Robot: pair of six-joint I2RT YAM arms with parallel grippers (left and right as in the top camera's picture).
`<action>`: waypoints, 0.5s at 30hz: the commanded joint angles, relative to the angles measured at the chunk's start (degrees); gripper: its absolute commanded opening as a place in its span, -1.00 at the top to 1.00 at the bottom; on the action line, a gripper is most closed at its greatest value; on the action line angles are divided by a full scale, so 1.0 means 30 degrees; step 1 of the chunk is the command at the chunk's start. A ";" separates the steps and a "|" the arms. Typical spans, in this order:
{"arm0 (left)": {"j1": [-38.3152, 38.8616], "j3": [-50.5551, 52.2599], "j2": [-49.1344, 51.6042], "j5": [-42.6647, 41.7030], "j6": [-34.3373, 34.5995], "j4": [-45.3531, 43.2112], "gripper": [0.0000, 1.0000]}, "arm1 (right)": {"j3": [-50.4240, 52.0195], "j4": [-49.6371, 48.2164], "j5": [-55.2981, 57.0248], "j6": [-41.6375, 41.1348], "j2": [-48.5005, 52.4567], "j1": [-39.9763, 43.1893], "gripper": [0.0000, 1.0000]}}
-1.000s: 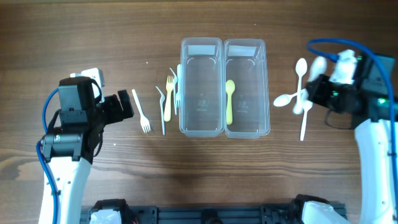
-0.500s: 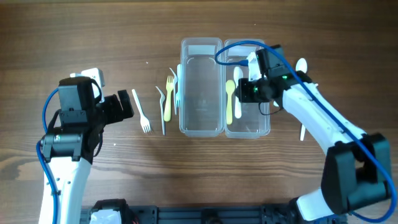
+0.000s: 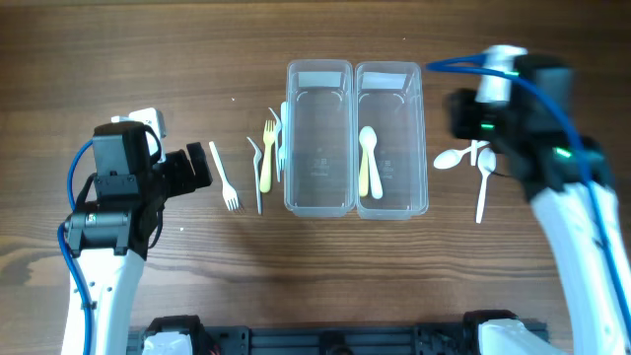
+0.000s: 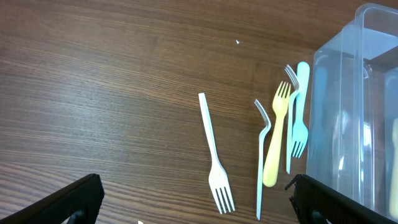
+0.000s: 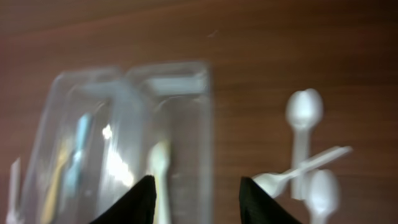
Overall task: Pack container
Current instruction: 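Place the white spoon into the right container and release, then grasp another white spoon with the right gripper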
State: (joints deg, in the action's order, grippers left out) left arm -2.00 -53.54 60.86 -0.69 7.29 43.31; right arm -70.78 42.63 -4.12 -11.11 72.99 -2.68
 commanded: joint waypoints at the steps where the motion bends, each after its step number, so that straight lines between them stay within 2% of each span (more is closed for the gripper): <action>1: -0.0138 -0.0357 -0.0029 0.0117 -0.0364 -0.0051 -0.99 | 0.0226 0.1588 0.3650 -0.1319 0.0204 0.1960 0.14; 3: -0.0138 -0.0357 -0.0029 0.0117 -0.0364 -0.0051 -1.00 | 0.1137 0.1800 0.4109 -0.1654 0.0933 0.2688 -0.05; 6: -0.0138 -0.0357 -0.0029 0.0117 -0.0364 -0.0058 -1.00 | 0.2885 0.0998 0.4095 -0.1858 0.2929 0.3577 -0.14; 10: -0.0138 -0.0357 -0.0029 0.0117 -0.0364 -0.0051 -1.00 | 0.3504 0.0044 0.3563 -0.1872 0.6506 0.4175 -0.14; 15: -0.0138 -0.0357 -0.0029 0.0117 -0.0357 -0.0051 -1.00 | 0.3504 -0.0554 0.3381 -0.1865 0.8750 0.4357 -0.09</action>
State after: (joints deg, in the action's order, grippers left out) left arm -2.00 -53.54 60.86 -0.69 7.16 43.31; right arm -60.34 41.67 6.22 -15.81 97.36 10.20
